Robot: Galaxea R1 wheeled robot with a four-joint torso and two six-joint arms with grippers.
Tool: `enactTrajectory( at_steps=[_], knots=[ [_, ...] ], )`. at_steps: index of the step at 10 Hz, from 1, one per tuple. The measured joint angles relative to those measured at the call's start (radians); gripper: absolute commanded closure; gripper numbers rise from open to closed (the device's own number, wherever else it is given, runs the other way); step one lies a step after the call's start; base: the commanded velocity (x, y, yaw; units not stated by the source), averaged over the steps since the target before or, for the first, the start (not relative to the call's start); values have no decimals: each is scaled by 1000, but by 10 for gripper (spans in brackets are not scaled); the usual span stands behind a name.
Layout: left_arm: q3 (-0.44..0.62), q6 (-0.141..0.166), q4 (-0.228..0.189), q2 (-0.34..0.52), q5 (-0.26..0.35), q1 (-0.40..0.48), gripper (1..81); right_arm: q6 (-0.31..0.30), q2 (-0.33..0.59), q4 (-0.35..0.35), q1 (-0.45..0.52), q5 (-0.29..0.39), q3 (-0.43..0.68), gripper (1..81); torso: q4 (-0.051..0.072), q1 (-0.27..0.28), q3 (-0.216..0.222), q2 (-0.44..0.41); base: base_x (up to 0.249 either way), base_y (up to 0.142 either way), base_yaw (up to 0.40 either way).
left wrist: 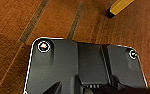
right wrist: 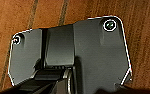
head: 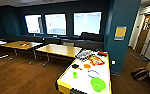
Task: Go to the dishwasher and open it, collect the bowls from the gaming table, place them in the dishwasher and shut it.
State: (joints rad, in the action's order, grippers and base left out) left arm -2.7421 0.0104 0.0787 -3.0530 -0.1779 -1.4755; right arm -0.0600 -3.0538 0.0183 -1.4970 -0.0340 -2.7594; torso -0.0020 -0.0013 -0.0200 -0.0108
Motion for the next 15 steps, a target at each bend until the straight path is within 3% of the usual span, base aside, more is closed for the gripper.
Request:
enactTrajectory(
  at_steps=[6, 15],
  knots=[
    [0, 0, 0, 0, -1, 2, 10, 0, 1, 0, 5, -2, 1, 10, 0, 1, 0, 0, 125, 72, 0],
    [1, 0, 0, 0, -1, 3, 10, 0, 6, 0, 4, -1, 1, 10, 0, 3, 0, 0, 0, 72, 0]
  ],
)
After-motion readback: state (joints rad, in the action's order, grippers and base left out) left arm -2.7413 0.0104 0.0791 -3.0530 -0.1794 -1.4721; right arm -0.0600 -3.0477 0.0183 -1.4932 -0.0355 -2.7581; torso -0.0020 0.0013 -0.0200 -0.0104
